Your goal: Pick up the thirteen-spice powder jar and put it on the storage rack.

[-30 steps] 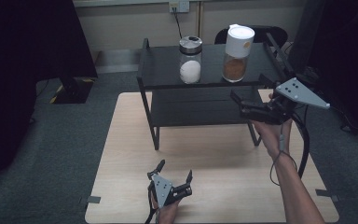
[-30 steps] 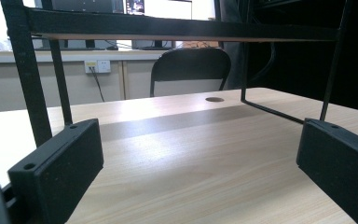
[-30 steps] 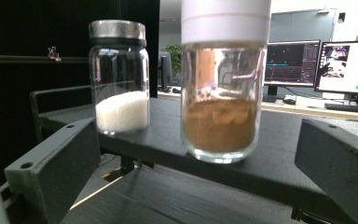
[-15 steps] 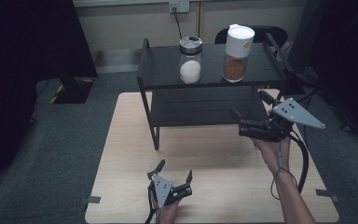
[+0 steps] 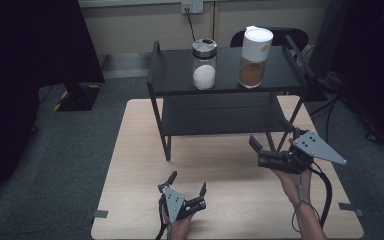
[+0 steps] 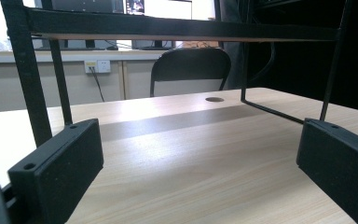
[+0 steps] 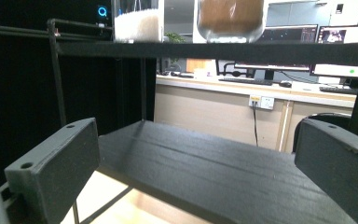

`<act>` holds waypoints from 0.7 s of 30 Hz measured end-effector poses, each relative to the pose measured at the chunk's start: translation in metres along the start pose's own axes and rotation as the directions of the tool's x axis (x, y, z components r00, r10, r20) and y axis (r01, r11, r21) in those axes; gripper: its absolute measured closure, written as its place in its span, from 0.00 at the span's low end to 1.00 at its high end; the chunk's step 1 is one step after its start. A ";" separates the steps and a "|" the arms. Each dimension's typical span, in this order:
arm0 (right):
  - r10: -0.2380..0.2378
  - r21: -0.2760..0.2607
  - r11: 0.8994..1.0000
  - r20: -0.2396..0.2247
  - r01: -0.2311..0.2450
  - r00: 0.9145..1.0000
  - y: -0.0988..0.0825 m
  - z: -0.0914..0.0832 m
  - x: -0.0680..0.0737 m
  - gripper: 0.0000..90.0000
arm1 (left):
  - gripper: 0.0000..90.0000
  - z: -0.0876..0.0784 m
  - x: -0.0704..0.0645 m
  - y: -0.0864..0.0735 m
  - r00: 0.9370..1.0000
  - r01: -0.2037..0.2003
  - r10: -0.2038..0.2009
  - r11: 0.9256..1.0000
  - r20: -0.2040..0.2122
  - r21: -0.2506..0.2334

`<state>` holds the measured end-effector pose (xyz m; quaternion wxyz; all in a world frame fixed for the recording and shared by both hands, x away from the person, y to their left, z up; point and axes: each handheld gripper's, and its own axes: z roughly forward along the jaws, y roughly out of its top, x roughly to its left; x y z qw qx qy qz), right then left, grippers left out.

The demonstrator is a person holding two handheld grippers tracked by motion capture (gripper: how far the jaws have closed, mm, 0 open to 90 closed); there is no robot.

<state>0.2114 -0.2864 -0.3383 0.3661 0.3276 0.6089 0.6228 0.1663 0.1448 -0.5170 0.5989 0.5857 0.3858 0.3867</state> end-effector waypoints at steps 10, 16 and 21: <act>0.006 -0.005 1.000 0.019 -0.006 1.000 -0.027 -0.016 0.009 0.00 | 0.00 0.000 0.000 0.000 1.000 0.001 -0.001 1.000 0.000 -0.001; 0.030 -0.008 1.000 0.022 -0.030 0.999 -0.040 -0.024 0.011 0.00 | 0.00 0.000 0.000 0.000 1.000 0.000 0.000 1.000 0.000 0.000; 0.056 -0.006 0.998 0.030 -0.056 0.998 -0.053 -0.031 0.012 0.00 | 0.00 0.000 0.000 0.000 1.000 0.000 0.000 1.000 0.000 0.000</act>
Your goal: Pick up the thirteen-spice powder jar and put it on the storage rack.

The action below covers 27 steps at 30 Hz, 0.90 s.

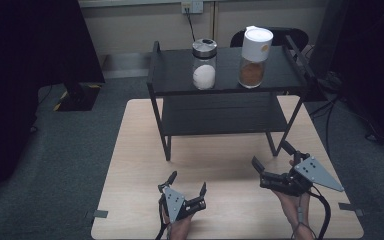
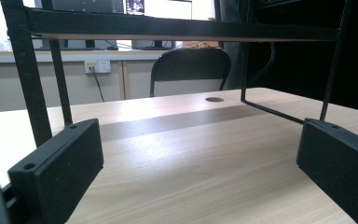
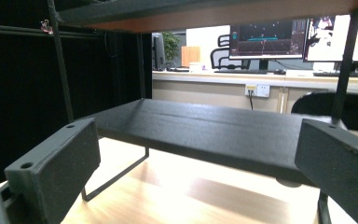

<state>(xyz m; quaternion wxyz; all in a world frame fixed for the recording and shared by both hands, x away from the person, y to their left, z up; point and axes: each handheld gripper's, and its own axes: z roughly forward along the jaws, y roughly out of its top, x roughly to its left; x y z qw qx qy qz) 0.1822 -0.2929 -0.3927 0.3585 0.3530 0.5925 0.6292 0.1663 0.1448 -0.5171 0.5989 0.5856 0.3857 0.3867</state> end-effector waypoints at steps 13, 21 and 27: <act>0.025 0.031 0.999 0.023 -0.026 0.999 -0.030 -0.012 0.002 0.00 | 0.00 0.000 0.000 0.000 1.000 0.000 0.000 1.000 0.000 0.000; 0.041 0.033 0.999 0.032 -0.042 0.999 -0.046 -0.018 0.003 0.00 | 0.00 0.000 0.000 0.000 1.000 0.001 -0.001 1.000 0.002 0.000; 0.041 0.027 0.999 0.041 -0.042 0.998 -0.054 -0.022 0.004 0.00 | 0.00 0.000 0.000 0.000 1.000 0.000 0.000 1.000 0.002 0.000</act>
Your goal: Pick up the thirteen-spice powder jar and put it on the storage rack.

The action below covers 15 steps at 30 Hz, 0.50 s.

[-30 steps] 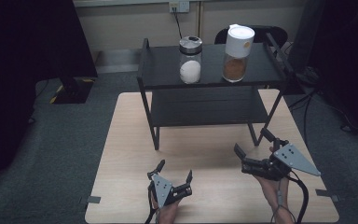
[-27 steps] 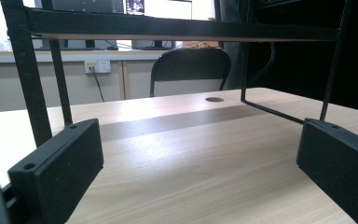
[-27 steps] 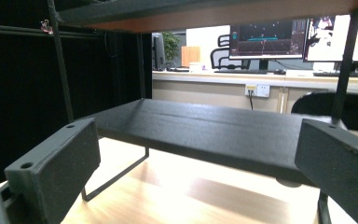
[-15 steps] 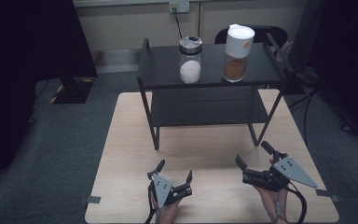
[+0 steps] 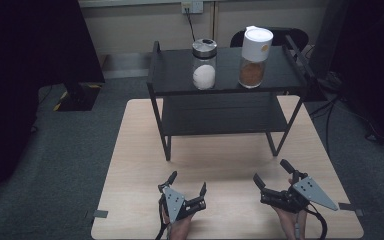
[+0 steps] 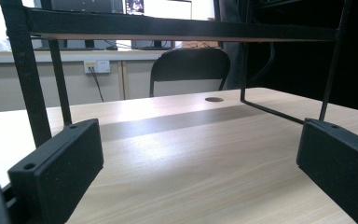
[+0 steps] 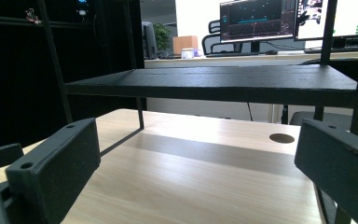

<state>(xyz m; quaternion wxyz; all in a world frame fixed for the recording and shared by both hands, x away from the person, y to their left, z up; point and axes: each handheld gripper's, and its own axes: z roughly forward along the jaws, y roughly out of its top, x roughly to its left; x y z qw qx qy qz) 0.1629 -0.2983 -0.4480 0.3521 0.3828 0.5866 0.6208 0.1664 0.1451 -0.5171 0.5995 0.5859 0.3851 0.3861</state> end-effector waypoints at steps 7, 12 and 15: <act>0.021 0.002 1.000 -0.001 -0.021 1.000 -0.010 -0.004 -0.001 0.00 | 0.00 0.000 0.000 0.000 1.000 0.000 0.000 1.000 0.000 0.000; 0.028 0.008 1.000 -0.001 -0.028 1.000 -0.016 -0.006 -0.003 0.00 | 0.00 0.000 0.000 0.000 1.000 0.000 0.000 1.000 0.000 0.000; 0.030 0.014 0.999 0.002 -0.030 1.000 -0.020 -0.007 -0.002 0.00 | 0.00 0.000 0.000 0.000 1.000 0.000 0.000 1.000 0.000 0.000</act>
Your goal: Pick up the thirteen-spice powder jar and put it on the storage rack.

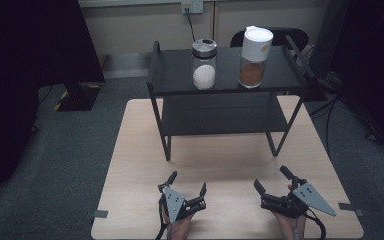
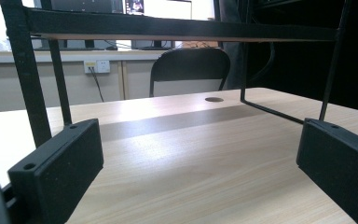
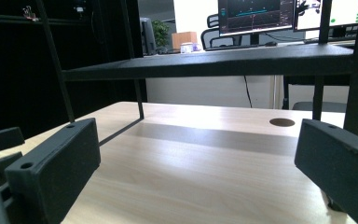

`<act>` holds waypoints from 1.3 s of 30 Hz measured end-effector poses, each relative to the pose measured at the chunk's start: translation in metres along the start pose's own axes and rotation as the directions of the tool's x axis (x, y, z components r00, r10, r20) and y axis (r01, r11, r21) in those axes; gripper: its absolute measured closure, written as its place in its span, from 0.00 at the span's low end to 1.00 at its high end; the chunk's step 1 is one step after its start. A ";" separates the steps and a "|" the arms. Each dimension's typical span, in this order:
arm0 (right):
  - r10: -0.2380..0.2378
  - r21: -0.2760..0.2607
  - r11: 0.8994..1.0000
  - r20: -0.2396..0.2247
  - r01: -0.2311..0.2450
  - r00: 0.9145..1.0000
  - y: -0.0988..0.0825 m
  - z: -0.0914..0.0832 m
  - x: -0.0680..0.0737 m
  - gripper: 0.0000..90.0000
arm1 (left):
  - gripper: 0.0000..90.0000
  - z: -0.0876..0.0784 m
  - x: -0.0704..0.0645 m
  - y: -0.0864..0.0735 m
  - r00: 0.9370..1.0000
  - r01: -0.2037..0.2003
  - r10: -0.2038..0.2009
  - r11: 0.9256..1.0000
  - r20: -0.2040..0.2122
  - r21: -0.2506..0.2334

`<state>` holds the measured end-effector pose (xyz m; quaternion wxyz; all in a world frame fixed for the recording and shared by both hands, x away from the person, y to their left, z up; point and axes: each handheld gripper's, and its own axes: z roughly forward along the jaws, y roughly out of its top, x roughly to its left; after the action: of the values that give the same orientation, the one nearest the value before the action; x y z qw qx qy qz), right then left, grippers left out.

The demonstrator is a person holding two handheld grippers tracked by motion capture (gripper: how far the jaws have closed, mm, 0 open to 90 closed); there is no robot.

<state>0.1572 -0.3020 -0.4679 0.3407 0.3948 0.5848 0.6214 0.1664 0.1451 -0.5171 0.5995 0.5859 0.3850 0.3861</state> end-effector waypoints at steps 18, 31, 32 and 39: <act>0.007 0.015 1.000 0.013 -0.007 1.000 -0.020 -0.004 0.001 0.00 | 0.00 0.000 0.000 0.000 1.000 0.001 -0.001 1.000 0.000 0.000; -0.003 0.032 0.999 0.036 0.002 0.999 -0.032 -0.002 -0.001 0.00 | 0.00 0.000 0.000 0.000 1.000 0.001 -0.001 1.000 0.000 0.000; -0.005 0.034 0.999 0.039 0.004 0.999 -0.033 -0.002 0.000 0.00 | 0.00 0.000 0.000 0.000 1.000 0.000 0.000 1.000 0.000 0.000; -0.014 0.035 0.999 0.049 0.012 0.999 -0.037 -0.002 0.001 0.00 | 0.00 0.000 0.000 0.000 1.000 0.000 0.000 1.000 0.000 0.000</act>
<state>0.1533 -0.2990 -0.5050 0.3520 0.4120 0.5896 0.5989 0.1664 0.1451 -0.5172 0.5996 0.5859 0.3850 0.3861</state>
